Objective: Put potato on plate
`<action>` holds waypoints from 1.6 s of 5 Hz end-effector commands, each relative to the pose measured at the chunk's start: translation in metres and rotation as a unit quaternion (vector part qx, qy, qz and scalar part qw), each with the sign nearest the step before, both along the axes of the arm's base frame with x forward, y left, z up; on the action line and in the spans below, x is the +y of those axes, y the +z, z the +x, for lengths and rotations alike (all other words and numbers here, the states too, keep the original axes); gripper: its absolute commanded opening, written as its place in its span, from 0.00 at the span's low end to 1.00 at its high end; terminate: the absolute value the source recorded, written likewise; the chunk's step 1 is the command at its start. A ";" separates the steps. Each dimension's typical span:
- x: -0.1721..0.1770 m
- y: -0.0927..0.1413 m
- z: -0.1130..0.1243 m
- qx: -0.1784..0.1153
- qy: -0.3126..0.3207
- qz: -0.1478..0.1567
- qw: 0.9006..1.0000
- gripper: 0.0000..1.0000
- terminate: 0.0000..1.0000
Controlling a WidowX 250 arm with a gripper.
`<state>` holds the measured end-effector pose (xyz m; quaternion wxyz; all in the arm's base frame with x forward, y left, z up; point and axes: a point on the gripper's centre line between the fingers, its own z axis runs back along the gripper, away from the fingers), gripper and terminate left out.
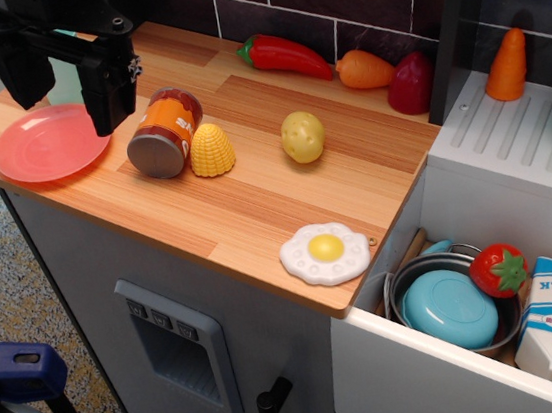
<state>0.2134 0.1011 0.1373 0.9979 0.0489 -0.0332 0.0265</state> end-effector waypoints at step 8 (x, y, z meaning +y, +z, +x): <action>-0.092 -0.064 0.153 -0.044 -0.032 0.012 0.998 1.00 0.00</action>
